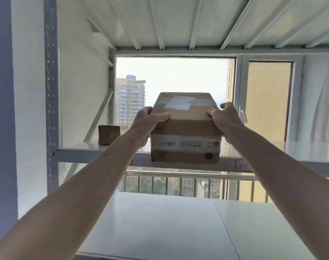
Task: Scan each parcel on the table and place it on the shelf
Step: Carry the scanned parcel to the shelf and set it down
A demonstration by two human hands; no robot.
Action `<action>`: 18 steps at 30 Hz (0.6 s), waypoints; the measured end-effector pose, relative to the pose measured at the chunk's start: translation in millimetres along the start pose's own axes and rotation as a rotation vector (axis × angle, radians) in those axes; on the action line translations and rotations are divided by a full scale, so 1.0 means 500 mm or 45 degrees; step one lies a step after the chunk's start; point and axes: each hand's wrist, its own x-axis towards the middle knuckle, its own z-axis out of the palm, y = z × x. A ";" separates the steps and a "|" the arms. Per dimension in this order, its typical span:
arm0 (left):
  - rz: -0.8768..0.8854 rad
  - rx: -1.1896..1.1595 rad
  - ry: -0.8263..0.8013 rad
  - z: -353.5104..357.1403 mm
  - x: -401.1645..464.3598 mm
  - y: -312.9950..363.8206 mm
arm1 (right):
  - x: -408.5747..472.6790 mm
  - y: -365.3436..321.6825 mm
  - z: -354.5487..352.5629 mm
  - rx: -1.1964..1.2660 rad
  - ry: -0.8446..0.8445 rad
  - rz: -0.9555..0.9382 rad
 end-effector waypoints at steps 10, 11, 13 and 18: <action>0.093 0.121 0.028 -0.011 0.149 -0.063 | 0.140 0.041 0.071 0.118 -0.163 0.072; 0.093 0.129 0.025 -0.011 0.160 -0.069 | 0.148 0.050 0.077 0.123 -0.183 0.072; 0.087 0.149 0.026 -0.011 0.181 -0.084 | 0.160 0.062 0.089 0.123 -0.193 0.067; 0.096 0.177 0.053 -0.013 0.222 -0.128 | 0.181 0.093 0.115 0.168 -0.212 0.050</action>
